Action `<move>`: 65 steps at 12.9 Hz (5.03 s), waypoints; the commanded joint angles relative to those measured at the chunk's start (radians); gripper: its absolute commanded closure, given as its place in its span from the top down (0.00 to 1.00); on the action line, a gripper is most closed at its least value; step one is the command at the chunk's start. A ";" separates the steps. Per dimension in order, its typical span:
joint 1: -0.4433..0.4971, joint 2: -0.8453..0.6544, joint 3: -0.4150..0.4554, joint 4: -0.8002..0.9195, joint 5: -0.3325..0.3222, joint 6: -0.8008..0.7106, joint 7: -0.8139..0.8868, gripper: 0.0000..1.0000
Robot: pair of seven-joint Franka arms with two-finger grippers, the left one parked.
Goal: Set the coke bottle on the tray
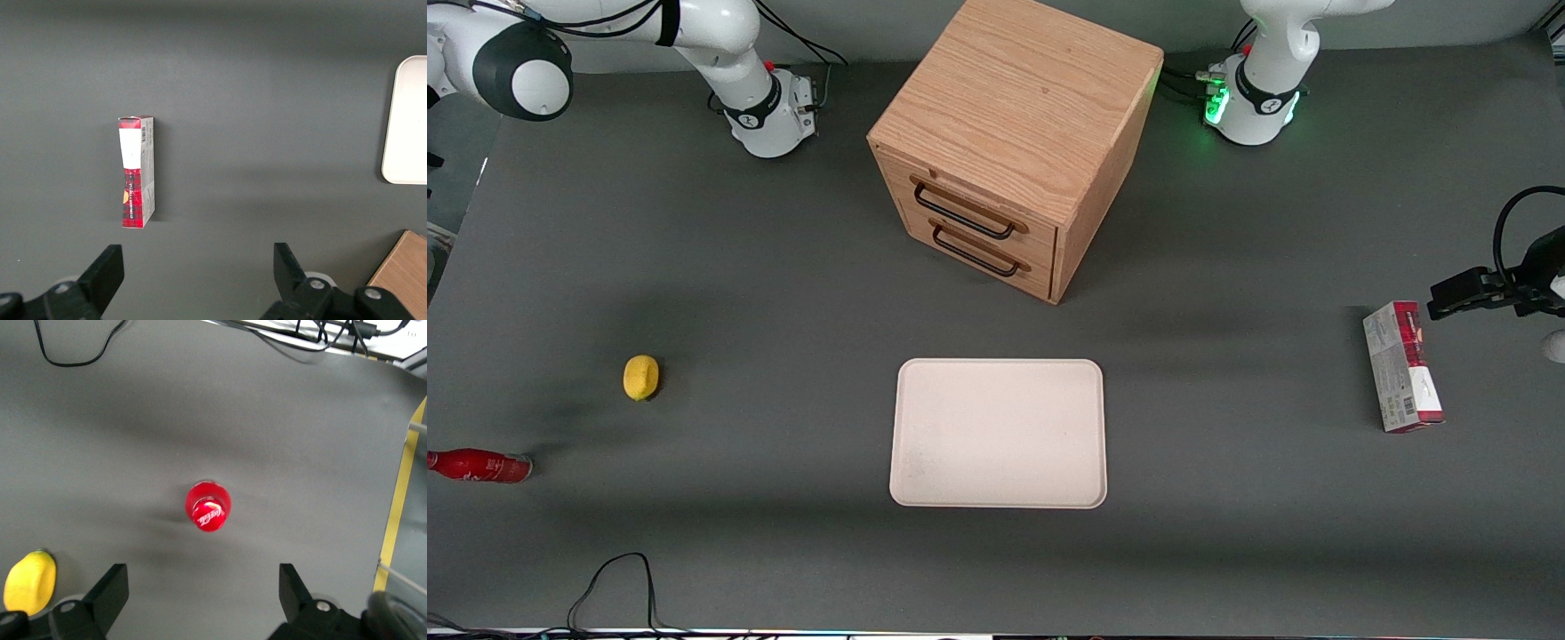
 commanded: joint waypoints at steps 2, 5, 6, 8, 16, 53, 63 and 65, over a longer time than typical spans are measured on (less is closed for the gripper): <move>-0.004 0.044 0.019 0.039 0.012 0.030 -0.045 1.00; -0.006 0.072 0.020 0.039 0.012 0.066 -0.048 1.00; -0.006 0.078 0.022 0.039 0.012 0.079 -0.048 1.00; -0.004 0.091 0.022 0.039 0.012 0.101 -0.048 1.00; 0.002 0.144 0.022 0.038 0.011 0.158 -0.049 1.00; -0.039 -0.204 0.005 0.039 -0.087 -0.320 -0.225 0.00; 0.047 -0.494 0.046 0.036 -0.074 -0.589 0.022 0.00; 0.184 -0.496 0.045 0.034 -0.075 -0.621 0.211 0.00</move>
